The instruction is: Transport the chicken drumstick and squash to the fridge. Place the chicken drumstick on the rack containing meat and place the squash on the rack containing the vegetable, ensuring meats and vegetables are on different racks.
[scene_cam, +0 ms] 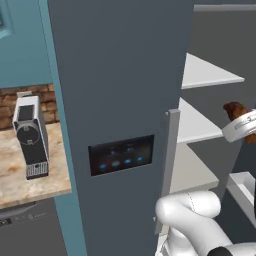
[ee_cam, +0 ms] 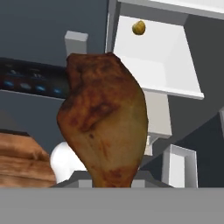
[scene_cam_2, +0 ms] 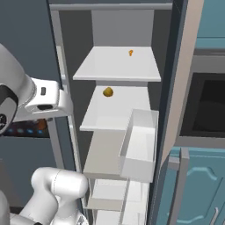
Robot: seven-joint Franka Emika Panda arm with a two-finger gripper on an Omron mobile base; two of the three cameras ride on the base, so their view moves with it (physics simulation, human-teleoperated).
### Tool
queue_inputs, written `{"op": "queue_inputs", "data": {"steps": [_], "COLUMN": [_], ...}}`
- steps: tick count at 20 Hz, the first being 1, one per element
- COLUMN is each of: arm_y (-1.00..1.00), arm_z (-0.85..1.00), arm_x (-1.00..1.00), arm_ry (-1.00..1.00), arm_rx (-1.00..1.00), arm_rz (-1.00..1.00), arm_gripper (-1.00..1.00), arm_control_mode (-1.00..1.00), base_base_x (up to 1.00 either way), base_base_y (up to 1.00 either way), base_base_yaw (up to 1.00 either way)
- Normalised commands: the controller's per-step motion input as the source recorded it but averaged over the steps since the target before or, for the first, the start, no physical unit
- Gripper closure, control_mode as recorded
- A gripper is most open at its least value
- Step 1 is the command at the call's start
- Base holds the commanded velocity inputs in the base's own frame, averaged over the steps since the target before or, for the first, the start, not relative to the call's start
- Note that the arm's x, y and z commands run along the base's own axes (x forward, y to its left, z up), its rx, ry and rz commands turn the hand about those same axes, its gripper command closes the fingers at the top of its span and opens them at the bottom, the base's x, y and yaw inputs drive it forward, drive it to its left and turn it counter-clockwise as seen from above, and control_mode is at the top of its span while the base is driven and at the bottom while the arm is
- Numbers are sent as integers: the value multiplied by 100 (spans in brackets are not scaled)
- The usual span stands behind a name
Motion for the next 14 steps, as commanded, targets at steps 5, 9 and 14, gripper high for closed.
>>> {"op": "queue_inputs", "data": {"steps": [5, 9, 14], "arm_y": [-19, -27, -6], "arm_z": [10, 17, 16], "arm_x": [-14, -3, 37], "arm_ry": [-12, -29, -15], "arm_rx": [0, 0, 0], "arm_rz": [1, 0, 0], "arm_gripper": [100, 100, 100], "arm_control_mode": [-100, -100, -100], "base_base_x": [8, 0, 0], "base_base_y": [0, 0, 0], "base_base_yaw": [1, 0, 0]}}
